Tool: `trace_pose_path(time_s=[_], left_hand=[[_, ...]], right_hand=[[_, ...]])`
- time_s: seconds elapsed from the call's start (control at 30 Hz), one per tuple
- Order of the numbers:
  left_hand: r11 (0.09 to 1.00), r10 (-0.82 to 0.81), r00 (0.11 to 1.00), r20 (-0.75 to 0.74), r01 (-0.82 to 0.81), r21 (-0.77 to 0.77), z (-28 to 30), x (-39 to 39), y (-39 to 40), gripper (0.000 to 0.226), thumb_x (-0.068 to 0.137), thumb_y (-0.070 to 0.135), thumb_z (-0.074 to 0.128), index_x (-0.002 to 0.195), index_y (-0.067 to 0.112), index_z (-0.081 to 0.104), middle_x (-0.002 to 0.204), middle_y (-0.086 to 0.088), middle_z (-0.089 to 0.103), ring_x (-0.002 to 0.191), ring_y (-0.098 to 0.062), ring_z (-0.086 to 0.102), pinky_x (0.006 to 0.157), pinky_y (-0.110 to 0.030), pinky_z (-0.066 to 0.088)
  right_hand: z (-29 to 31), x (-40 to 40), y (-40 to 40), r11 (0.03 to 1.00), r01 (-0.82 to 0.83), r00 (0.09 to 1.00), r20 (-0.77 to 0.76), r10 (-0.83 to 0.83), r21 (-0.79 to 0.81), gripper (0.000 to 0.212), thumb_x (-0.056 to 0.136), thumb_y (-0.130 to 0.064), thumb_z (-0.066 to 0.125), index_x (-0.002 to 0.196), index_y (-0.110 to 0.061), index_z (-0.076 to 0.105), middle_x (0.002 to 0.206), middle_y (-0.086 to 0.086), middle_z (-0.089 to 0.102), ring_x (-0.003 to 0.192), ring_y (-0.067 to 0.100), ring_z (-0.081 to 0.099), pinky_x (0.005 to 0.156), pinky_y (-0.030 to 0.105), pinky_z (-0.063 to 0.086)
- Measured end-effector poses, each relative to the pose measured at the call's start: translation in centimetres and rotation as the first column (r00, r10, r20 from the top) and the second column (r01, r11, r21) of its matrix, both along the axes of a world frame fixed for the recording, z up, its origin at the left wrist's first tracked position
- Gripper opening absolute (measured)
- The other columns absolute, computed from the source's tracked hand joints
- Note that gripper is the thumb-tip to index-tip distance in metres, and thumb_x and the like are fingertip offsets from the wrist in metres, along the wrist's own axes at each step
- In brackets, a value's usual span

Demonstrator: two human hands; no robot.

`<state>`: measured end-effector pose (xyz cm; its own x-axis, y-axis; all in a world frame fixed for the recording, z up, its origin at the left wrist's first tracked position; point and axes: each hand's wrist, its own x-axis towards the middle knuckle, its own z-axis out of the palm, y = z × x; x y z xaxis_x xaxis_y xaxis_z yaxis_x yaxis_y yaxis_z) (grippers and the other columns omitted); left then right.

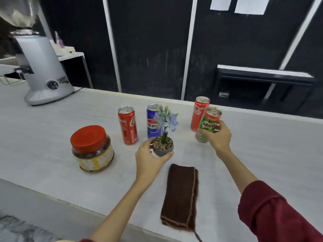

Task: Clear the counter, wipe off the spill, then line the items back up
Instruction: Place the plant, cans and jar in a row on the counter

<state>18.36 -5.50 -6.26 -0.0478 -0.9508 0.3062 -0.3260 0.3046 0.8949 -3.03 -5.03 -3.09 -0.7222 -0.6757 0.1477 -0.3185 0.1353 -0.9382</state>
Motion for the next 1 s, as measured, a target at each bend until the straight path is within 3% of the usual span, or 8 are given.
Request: trace_pose_path(time_s=[0.2, 0.37, 0.5, 0.87, 1.0], left_hand=[[0.98, -0.199, 0.98, 0.0, 0.199, 0.001, 1.3, -13.0, -0.4, 0.063, 0.057, 0.033, 0.085, 0.112, 0.016, 0.06, 0.104, 0.002, 0.062, 0.089, -0.009, 0.058, 0.068, -0.008, 0.044], [0.975, -0.224, 0.975, -0.007, 0.224, 0.005, 3.1, -23.7, -2.9, 0.057, 0.058, 0.029, 0.085, 0.108, 0.014, 0.063, 0.099, -0.001, 0.067, 0.089, -0.014, 0.061, 0.073, -0.021, 0.049], [0.974, -0.222, 0.975, 0.026, 0.22, 0.057, 3.2, -29.8, -5.8, 0.056, 0.059, 0.029, 0.085, 0.108, 0.013, 0.064, 0.1, 0.001, 0.065, 0.088, -0.012, 0.06, 0.07, -0.018, 0.043], [0.96, -0.201, 0.977, 0.074, 0.181, 0.214, 0.9, -37.2, -12.8, 0.059, 0.059, 0.021, 0.085, 0.112, 0.009, 0.061, 0.11, -0.006, 0.065, 0.089, -0.014, 0.056, 0.074, -0.021, 0.045], [0.956, -0.2, 0.976, 0.085, 0.175, 0.236, 0.5, -39.1, -14.8, 0.06, 0.06, 0.021, 0.085, 0.114, 0.009, 0.061, 0.111, -0.006, 0.064, 0.09, -0.013, 0.055, 0.076, -0.022, 0.045]], right_hand=[[2.5, -11.3, 3.3, 0.994, 0.103, 0.995, -0.014, -0.103, -0.031, 0.056, 0.067, -0.013, 0.079, 0.117, -0.008, 0.056, 0.114, 0.011, 0.064, 0.095, 0.021, 0.06, 0.088, 0.039, 0.051], [3.5, -21.3, 4.1, 0.992, 0.124, 0.99, -0.061, -0.125, -0.011, 0.055, 0.067, -0.015, 0.079, 0.117, -0.009, 0.056, 0.114, 0.01, 0.064, 0.092, 0.019, 0.058, 0.084, 0.036, 0.049], [3.4, -27.3, 2.9, 0.994, 0.109, 0.991, -0.084, -0.108, 0.01, 0.056, 0.067, -0.018, 0.08, 0.117, -0.011, 0.055, 0.115, 0.009, 0.064, 0.095, 0.017, 0.057, 0.087, 0.037, 0.049], [0.5, -32.1, -4.8, 0.998, -0.016, 0.998, -0.064, 0.02, 0.063, 0.055, 0.064, -0.019, 0.081, 0.112, -0.009, 0.057, 0.11, 0.007, 0.066, 0.092, 0.014, 0.057, 0.086, 0.037, 0.051], [-0.4, -32.7, -7.0, 0.996, -0.032, 0.998, -0.048, 0.036, 0.078, 0.058, 0.063, -0.02, 0.082, 0.113, -0.009, 0.057, 0.11, 0.008, 0.066, 0.101, 0.021, 0.061, 0.088, 0.041, 0.053]])
